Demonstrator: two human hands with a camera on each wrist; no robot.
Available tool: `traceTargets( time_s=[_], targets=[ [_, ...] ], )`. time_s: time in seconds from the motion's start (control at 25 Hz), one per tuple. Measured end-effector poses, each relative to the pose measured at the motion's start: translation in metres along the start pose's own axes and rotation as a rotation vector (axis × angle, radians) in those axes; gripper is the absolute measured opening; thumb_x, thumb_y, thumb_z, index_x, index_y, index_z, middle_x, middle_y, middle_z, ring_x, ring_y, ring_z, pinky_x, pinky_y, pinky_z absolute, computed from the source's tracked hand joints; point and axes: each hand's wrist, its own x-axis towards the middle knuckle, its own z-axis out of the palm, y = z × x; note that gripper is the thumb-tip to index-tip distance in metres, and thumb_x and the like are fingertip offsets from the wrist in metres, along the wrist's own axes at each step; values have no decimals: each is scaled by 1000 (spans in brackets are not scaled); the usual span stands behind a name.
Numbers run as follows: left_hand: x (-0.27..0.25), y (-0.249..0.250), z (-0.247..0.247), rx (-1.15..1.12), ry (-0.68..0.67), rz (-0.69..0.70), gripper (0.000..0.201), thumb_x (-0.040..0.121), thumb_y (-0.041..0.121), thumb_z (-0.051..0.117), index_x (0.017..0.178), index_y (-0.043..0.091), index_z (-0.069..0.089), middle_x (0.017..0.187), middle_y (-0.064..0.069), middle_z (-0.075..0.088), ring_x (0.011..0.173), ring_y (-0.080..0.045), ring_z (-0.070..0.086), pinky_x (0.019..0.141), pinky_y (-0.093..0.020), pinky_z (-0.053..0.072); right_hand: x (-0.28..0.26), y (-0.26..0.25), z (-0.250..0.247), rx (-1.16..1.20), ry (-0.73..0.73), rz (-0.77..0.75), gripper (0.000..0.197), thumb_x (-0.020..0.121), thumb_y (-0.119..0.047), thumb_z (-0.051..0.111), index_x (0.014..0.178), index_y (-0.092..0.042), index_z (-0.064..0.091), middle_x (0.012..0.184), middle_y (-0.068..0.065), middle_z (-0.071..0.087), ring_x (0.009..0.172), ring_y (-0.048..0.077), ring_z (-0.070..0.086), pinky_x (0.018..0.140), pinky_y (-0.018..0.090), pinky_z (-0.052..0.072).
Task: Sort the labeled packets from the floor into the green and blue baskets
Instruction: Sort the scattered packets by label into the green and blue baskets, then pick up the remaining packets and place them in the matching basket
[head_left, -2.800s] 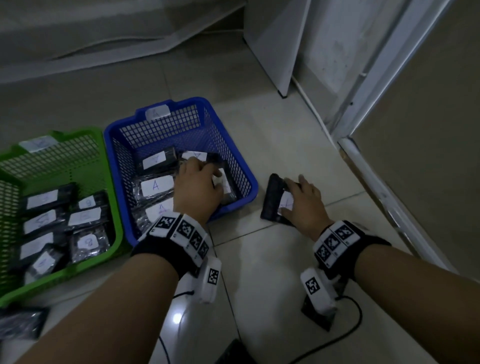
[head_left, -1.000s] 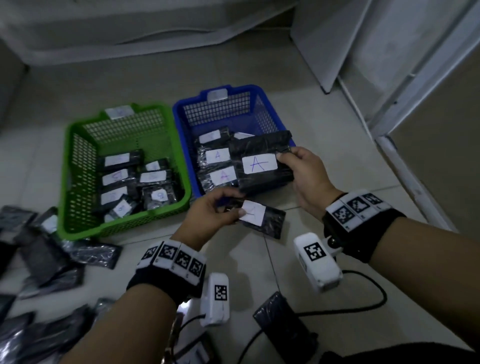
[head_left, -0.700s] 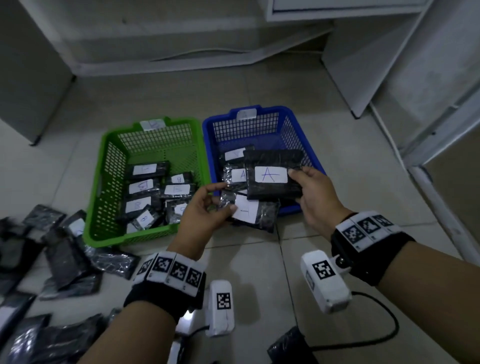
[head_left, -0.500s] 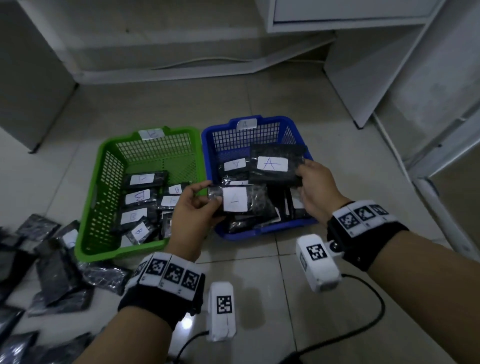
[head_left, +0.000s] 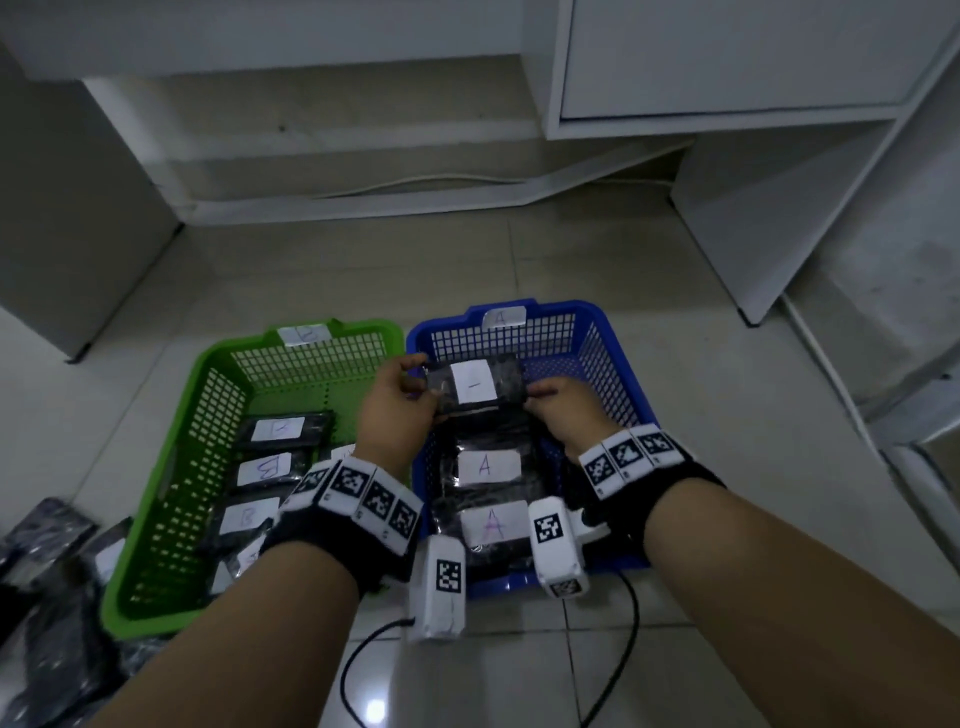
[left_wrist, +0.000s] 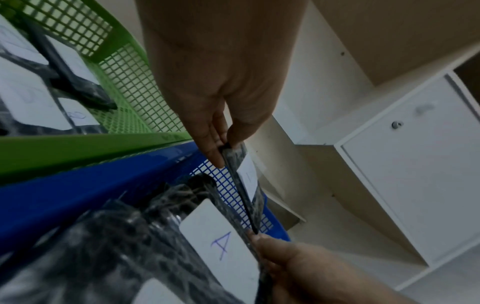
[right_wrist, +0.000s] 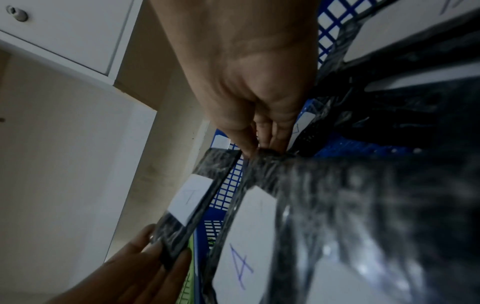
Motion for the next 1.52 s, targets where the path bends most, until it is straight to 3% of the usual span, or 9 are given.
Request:
traceTargets(
  time_s=[0.12,0.32,0.48,0.68,0.84,1.0,1.16,1.28,1.52],
  targets=[
    [16,-3,8,276,-11,73,41,85,4,59,122,18,52,92,1,61,91,-20,62,86,-38,54,-9,8,-13,-15,4,-37,23,86,-6,59,104,-11,72,107,9,71,99,23,65,96,39,51],
    [11,-12,10,611,-101,219,36,87,6,58,122,14,61,140,-9,48,124,-24,50,106,-27,37,-50,-4,-20,25,90,-195,24,89,-6,54,99,-17,73,95,-4,69,84,10,64,72,16,50],
    [-32,-13,-7,382,-126,241,24,88,8,56,101,24,69,113,-1,64,99,-12,61,86,-17,46,-92,-10,-11,10,116,-290,26,88,-5,54,98,-18,73,96,-9,69,81,-2,60,71,0,45],
    [-115,-41,-76,306,-26,305,29,86,1,55,88,28,67,92,6,66,81,-7,61,71,-17,49,-161,-10,37,5,81,-455,31,83,2,53,96,-22,69,101,-3,67,91,4,62,81,17,51],
    [-175,-88,-157,458,186,392,24,82,-4,55,89,16,65,92,1,60,83,-11,57,75,-19,47,-220,-2,101,-199,-126,-722,39,80,-2,55,114,-19,64,109,1,54,97,8,51,87,19,40],
    [-229,-139,-222,646,149,275,23,78,2,54,93,15,66,94,-1,54,88,-16,54,80,-27,44,-260,27,156,-421,-411,-957,47,77,-16,54,125,-19,58,125,5,51,118,20,43,102,31,36],
    [-270,-181,-249,858,86,122,24,78,22,59,101,20,66,100,0,56,90,-22,54,80,-38,48,-279,52,180,-569,-740,-877,46,81,-42,50,120,-19,57,107,1,50,104,16,44,90,35,46],
    [-297,-189,-250,1058,44,73,50,75,48,58,122,29,58,121,5,54,107,-19,48,89,-36,42,-296,59,191,-899,-887,-850,73,67,-70,58,121,-23,47,112,-2,47,106,17,42,91,33,43],
    [-296,-184,-247,1173,-11,-8,82,67,65,53,140,29,40,141,6,44,124,-21,38,100,-41,35,-296,54,200,-912,-834,-752,44,74,-42,65,108,-19,48,109,2,50,101,24,49,78,33,42]
  ],
)
